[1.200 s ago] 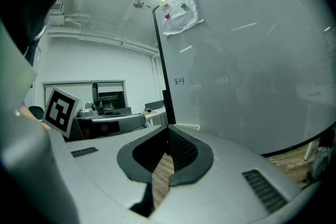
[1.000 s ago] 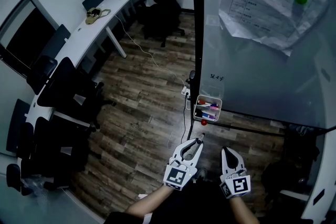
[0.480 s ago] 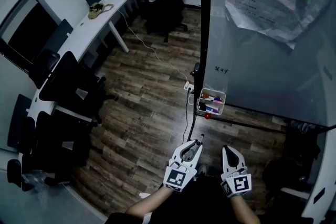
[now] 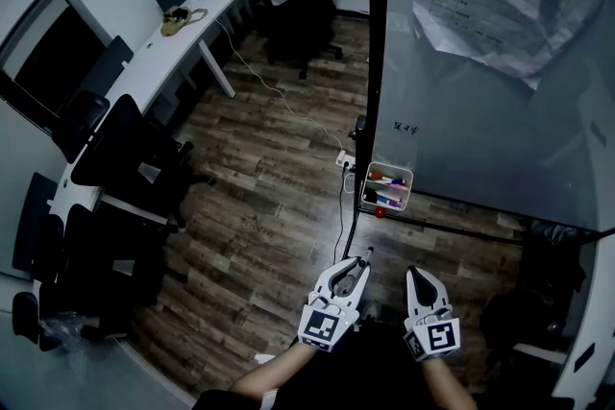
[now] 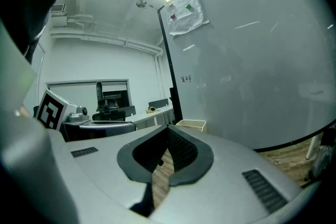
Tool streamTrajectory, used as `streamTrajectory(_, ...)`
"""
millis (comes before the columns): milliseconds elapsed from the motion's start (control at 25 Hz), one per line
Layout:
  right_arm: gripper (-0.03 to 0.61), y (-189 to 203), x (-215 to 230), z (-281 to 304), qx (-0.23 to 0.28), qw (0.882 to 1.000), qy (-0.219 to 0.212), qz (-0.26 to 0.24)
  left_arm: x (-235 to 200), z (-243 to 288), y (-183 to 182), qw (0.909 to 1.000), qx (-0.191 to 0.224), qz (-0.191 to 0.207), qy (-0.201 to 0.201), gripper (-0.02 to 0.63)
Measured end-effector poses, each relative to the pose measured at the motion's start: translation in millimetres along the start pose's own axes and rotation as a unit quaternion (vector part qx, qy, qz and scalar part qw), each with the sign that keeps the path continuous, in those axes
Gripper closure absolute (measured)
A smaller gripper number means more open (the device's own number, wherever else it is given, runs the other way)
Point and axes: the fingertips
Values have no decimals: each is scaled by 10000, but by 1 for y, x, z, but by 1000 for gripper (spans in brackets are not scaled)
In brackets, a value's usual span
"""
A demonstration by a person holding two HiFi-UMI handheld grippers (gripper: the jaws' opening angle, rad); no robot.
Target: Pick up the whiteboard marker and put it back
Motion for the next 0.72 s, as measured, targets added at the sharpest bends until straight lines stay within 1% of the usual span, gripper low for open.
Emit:
streamTrajectory(360, 565, -3, 0, 10, -7, 10000, 32, 20, -11, 4, -3, 10000, 53, -28, -66, 538)
streamTrajectory(480, 565, -5, 2, 16, -59, 9999, 109, -17, -15, 7, -2, 10000, 20, 2, -21, 538)
streamTrajectory(600, 565, -2, 1, 21, 21, 10000, 86, 36, -21, 10, 0, 10000, 20, -93, 2, 538)
streamTrajectory(720, 565, -3, 0, 27, -34, 9999, 139, 8, -29, 13, -4, 9999, 65, -117, 42, 538)
Point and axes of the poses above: the fingertips, and each gripper's own axes: z forward along the fingers, x to its right, y out of its underside
